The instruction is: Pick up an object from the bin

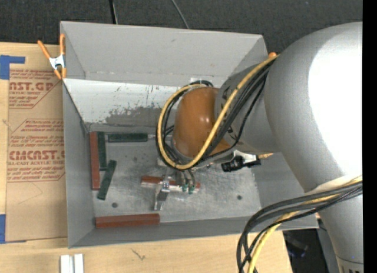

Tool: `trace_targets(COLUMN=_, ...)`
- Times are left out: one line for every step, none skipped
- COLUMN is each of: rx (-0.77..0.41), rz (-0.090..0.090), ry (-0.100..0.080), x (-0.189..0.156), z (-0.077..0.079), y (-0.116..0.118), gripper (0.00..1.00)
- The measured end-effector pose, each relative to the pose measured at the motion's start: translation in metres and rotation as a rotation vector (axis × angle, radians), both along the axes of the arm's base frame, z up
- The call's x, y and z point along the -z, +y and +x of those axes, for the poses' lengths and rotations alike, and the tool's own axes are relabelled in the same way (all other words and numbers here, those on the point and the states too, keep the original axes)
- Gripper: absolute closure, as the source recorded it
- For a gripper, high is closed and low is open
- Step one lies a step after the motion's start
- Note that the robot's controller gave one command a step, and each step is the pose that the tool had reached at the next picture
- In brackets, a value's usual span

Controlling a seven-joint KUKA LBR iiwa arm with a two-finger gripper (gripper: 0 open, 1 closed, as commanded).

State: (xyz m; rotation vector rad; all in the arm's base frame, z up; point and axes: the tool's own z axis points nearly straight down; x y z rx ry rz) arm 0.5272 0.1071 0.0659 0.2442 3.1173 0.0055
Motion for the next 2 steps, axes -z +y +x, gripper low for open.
trace_targets(rx=-0.051, rz=-0.002, ry=0.01, x=-0.014, z=-0.003, y=-0.001, gripper=0.0)
trace_targets(rx=0.018, rz=0.002, ry=-0.012, x=-0.01, z=-0.026, y=0.008, gripper=0.0)
